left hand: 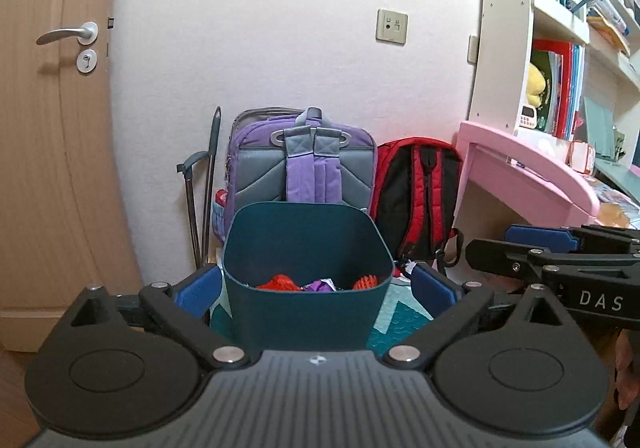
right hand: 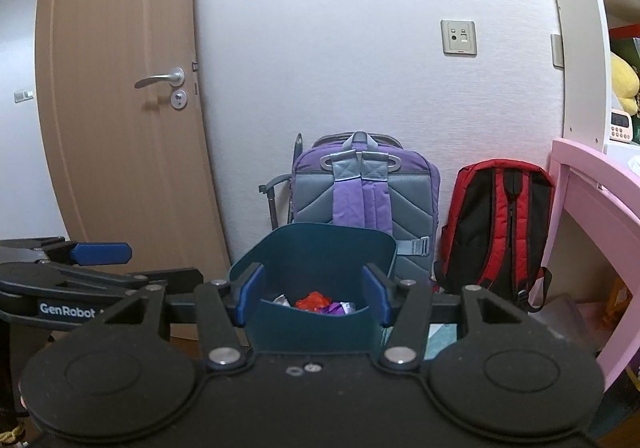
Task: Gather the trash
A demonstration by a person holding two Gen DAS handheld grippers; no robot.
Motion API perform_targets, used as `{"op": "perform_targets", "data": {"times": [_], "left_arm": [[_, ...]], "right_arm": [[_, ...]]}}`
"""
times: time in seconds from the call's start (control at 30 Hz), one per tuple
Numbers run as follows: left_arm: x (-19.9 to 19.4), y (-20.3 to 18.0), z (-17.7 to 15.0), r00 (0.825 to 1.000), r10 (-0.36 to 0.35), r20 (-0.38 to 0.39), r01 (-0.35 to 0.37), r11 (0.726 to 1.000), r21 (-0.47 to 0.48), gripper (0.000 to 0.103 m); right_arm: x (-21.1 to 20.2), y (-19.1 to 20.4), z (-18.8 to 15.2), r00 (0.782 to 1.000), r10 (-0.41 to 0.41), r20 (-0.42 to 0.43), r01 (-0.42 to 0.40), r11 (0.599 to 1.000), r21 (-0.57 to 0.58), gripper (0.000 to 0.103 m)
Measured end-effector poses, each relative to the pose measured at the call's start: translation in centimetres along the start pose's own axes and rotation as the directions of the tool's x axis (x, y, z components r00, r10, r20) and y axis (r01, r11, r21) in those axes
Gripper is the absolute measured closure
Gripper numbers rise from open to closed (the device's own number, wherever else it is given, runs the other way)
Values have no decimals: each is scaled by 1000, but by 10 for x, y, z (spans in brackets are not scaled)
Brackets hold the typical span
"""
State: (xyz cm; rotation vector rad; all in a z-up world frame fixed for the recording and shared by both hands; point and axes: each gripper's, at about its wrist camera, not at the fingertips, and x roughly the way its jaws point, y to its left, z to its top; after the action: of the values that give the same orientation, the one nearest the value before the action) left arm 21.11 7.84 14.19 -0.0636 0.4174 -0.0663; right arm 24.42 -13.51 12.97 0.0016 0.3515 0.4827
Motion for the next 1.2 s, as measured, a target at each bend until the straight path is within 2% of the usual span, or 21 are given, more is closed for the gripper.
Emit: {"op": "perform_targets", "data": {"times": [0.47, 1.2], "left_arm": [[-33, -1, -17, 1000, -10, 16, 10, 999, -32, 1], [-46, 0, -22, 1000, -6, 23, 8, 999, -47, 1]], "right_arm": [[-34, 11, -12, 999, 47, 16, -47, 999, -6, 49], [-38, 15, -16, 998, 70, 5, -70, 998, -2, 49]]}}
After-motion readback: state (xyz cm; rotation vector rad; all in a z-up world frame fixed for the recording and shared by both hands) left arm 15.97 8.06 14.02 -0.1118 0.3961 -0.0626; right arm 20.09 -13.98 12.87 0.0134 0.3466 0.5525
